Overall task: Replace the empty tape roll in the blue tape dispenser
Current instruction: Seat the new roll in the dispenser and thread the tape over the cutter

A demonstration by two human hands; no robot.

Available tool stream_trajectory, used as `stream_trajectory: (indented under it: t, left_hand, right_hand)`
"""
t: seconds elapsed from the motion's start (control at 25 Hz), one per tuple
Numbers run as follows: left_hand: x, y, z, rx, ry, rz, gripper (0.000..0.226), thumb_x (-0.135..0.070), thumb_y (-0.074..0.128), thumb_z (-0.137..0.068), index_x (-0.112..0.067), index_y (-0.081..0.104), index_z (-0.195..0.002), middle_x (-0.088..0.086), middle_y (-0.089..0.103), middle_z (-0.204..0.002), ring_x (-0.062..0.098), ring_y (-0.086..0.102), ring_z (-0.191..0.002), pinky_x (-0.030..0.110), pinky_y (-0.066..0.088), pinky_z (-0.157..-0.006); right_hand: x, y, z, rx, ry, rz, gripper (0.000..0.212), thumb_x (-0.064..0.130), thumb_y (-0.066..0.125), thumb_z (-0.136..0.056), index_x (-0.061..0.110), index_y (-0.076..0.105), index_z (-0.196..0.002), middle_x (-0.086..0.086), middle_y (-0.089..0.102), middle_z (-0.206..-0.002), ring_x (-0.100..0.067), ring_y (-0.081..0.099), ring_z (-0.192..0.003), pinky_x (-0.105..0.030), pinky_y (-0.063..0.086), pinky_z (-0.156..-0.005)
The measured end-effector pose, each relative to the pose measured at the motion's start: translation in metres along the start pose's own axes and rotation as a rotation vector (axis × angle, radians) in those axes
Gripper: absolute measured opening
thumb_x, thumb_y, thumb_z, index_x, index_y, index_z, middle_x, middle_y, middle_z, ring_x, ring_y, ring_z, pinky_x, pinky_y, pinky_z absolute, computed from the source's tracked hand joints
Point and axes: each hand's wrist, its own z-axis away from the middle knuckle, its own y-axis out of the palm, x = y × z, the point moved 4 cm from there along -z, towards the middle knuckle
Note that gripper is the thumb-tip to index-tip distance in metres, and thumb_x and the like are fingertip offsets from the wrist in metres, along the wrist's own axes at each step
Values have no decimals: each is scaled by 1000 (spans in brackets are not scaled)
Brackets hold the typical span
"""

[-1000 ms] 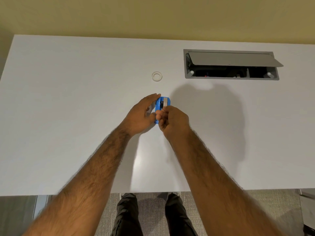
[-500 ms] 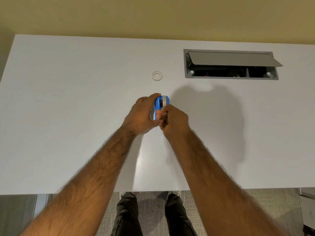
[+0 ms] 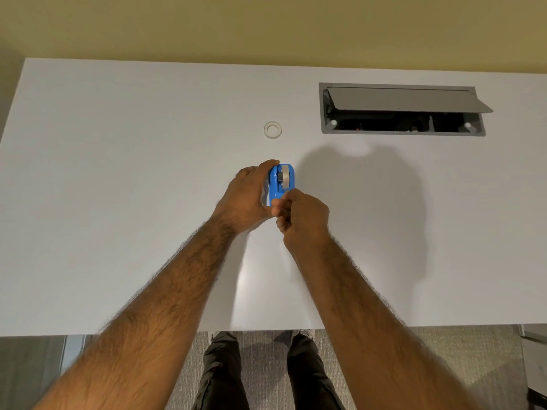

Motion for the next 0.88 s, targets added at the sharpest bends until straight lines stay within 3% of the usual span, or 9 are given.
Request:
stream_trajectory:
  t: [0.88]
  left_hand:
    - [-7,-5,5,12,7,6,88,-44,76,-76,-26,35,-151,-1,54,-143,24,45,-131,44,38,-110]
  right_hand:
    - [-35,-10,-2,46,-139,-42,16,18,62,-90,6,72,-95,-10,72,-74,-19,64,-59,-29,58,-64]
